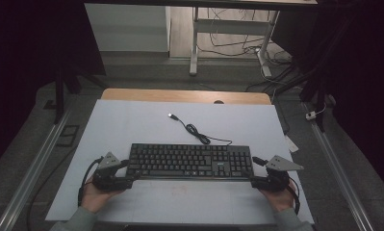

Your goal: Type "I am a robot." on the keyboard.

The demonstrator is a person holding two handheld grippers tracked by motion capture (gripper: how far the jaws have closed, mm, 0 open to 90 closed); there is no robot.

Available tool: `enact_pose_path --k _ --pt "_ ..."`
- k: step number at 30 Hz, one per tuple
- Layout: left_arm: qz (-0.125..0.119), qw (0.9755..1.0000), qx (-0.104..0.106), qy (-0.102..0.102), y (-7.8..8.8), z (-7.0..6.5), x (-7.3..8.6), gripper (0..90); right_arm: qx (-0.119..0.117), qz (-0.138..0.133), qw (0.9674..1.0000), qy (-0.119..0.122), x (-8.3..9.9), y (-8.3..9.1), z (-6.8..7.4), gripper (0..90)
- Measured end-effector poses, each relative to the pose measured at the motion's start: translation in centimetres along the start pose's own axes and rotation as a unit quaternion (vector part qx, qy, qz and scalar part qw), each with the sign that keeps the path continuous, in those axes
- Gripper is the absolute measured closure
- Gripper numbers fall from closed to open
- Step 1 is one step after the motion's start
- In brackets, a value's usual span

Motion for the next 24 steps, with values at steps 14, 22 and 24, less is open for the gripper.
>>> enact_pose_path --k 14,22,24 --pt "-0.007 0.9999 -0.010 -0.006 0.25 0.08 0.07 29.4 -0.004 0.002 1.0000 -0.001 -0.10 -0.12 0.16 33.7" --pt "-0.007 0.9998 -0.016 -0.006 0.31 0.04 0.16 29.8 -0.017 -0.003 0.9998 -0.011 -0.51 -0.34 0.57 33.8" --pt "-0.008 0.9998 -0.017 -0.006 0.37 0.08 0.19 30.1 -0.023 -0.003 0.9996 -0.016 -0.73 -0.50 0.77 33.8"
Point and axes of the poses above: each handheld gripper's, and its own axes: y roughly backward along the jaws, x roughly out of its underside, z roughly to its left, the point moved 3 cm from there along -y, roughly forward along the jaws, and after that the axes turned 6 degrees about x, right-handed, at the moved point
